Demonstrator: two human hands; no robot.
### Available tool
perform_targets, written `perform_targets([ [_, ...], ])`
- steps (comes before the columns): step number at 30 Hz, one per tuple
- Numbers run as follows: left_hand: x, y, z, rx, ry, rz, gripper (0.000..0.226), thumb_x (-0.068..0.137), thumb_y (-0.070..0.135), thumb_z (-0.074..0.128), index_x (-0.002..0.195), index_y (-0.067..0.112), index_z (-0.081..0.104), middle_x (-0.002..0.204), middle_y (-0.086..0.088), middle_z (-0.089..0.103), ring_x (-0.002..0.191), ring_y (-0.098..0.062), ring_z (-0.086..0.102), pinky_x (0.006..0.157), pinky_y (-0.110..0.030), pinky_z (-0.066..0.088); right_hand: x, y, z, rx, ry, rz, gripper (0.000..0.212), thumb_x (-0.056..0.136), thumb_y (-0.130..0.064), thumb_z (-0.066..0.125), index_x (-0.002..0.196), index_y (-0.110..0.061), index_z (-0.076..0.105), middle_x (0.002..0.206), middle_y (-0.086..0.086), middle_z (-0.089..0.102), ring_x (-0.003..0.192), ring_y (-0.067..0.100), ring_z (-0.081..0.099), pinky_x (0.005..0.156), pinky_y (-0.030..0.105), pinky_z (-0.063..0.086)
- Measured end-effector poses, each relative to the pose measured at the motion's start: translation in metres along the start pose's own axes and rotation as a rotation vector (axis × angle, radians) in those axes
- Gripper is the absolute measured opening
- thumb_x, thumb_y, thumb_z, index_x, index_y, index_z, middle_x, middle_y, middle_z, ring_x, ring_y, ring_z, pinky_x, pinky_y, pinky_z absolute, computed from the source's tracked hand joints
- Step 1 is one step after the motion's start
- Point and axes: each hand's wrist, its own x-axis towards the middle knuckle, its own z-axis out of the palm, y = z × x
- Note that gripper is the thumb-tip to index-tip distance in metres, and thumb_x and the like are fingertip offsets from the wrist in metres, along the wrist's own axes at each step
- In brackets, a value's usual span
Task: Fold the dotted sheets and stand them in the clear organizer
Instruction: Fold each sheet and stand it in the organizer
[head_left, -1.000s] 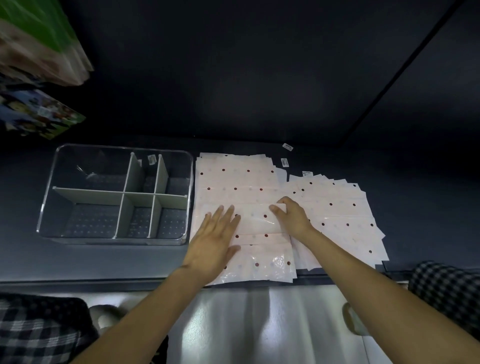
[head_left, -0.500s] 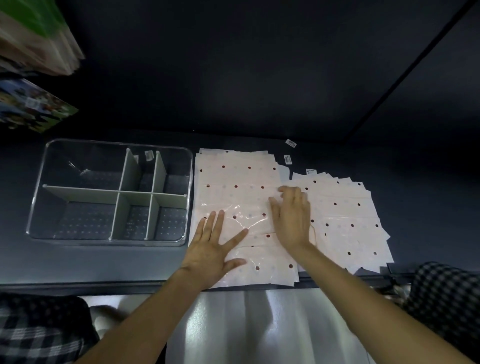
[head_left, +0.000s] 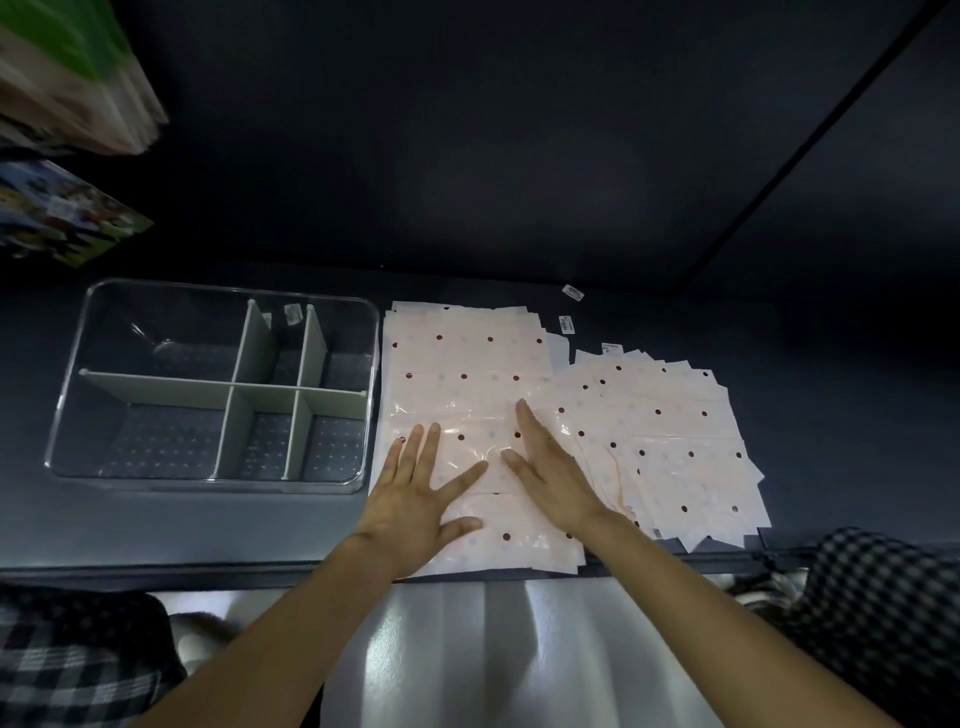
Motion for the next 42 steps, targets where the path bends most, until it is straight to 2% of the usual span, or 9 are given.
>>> perform_targets([
  [4, 0.003, -0.002, -0.002, -0.045, -0.016, 0.014, 0.07, 0.078, 0.076, 0.0, 0.141, 0.051, -0.015, 0.151, -0.015, -0.032, 0.138, -0.031, -0.033, 0.116, -0.045, -0.016, -0.007, 0.023, -0.025, -0.249, -0.026, -0.114, 0.071, 0.093, -0.04, 0.054, 0.15, -0.019, 0.016, 0.158, -0.008, 0.008, 0.142, 0.005, 0.017, 0.111, 0.013, 0.014],
  [12, 0.005, 0.0, -0.017, -0.173, -0.085, -0.032, 0.061, 0.088, 0.072, 0.022, 0.144, 0.049, 0.018, 0.157, -0.014, -0.018, 0.143, -0.031, -0.022, 0.117, -0.045, -0.013, 0.006, 0.024, -0.052, -0.797, -0.037, -0.436, 0.042, 0.087, -0.003, 0.052, 0.129, -0.006, 0.052, 0.145, 0.011, 0.043, 0.131, 0.022, 0.045, 0.102, 0.031, 0.043],
  [16, 0.003, 0.004, -0.023, -0.134, -0.001, -0.08, 0.055, 0.091, 0.066, 0.03, 0.14, 0.042, 0.032, 0.159, -0.009, -0.007, 0.145, -0.031, -0.014, 0.116, -0.051, -0.01, -0.006, 0.002, -0.065, -0.818, 0.11, -0.704, 0.021, 0.061, -0.014, 0.083, 0.08, -0.012, 0.074, 0.097, 0.003, 0.073, 0.088, 0.018, 0.07, 0.072, 0.027, 0.057],
  [21, -0.005, 0.02, -0.019, -0.167, 0.188, -0.057, 0.049, 0.091, 0.051, 0.049, 0.132, 0.026, 0.051, 0.149, -0.001, 0.035, 0.134, -0.021, 0.031, 0.108, -0.033, 0.024, -0.038, -0.029, -0.032, -0.543, 0.235, -0.876, 0.007, 0.077, -0.022, 0.068, 0.075, -0.016, 0.072, 0.086, -0.005, 0.073, 0.077, 0.015, 0.068, 0.068, 0.023, 0.053],
  [26, -0.014, 0.023, -0.014, -0.196, 0.366, -0.044, 0.04, 0.046, 0.024, 0.092, 0.082, 0.031, 0.078, 0.099, 0.004, 0.073, 0.084, -0.017, 0.068, 0.069, -0.024, 0.054, -0.05, -0.04, -0.018, -0.413, 0.122, -0.728, 0.031, 0.074, -0.03, 0.078, 0.102, -0.017, 0.071, 0.105, -0.005, 0.071, 0.095, 0.013, 0.067, 0.086, 0.023, 0.049],
  [30, -0.013, 0.015, -0.004, -0.359, 0.34, -0.038, 0.031, 0.089, 0.024, 0.062, 0.117, 0.035, 0.066, 0.138, 0.007, 0.051, 0.121, -0.022, 0.046, 0.099, -0.03, 0.033, -0.042, -0.017, -0.035, -0.191, -0.189, -0.293, 0.058, 0.081, -0.026, 0.071, 0.133, -0.04, 0.047, 0.121, -0.025, 0.052, 0.115, -0.007, 0.042, 0.099, 0.004, 0.028],
  [36, -0.009, 0.013, 0.005, -0.476, 0.328, -0.132, 0.025, 0.094, 0.044, 0.048, 0.11, 0.039, 0.068, 0.142, 0.022, 0.039, 0.126, -0.017, 0.031, 0.092, -0.024, 0.02, -0.016, -0.012, -0.025, 0.167, -0.113, -0.075, 0.012, 0.086, -0.013, 0.067, 0.082, -0.022, 0.073, 0.075, -0.011, 0.064, 0.075, 0.003, 0.055, 0.073, 0.022, 0.043],
  [39, -0.01, 0.013, 0.011, -0.59, 0.391, -0.245, 0.016, 0.09, 0.04, 0.059, 0.094, 0.034, 0.073, 0.14, 0.015, 0.04, 0.121, -0.019, 0.033, 0.092, -0.027, 0.023, 0.0, -0.017, -0.018, 0.163, 0.005, -0.015, 0.042, 0.087, -0.027, 0.067, 0.051, -0.026, 0.044, 0.049, -0.012, 0.038, 0.052, 0.005, 0.036, 0.054, 0.021, 0.03],
  [42, -0.012, 0.013, 0.015, -0.627, 0.4, -0.318, 0.012, 0.087, 0.043, 0.061, 0.09, 0.037, 0.072, 0.136, 0.012, 0.039, 0.117, -0.017, 0.032, 0.092, -0.027, 0.023, 0.017, -0.024, -0.012, -0.134, 0.033, -0.042, 0.047, 0.094, -0.036, 0.054, 0.057, -0.024, 0.027, 0.06, -0.002, 0.04, 0.071, 0.02, 0.046, 0.062, 0.031, 0.035],
])
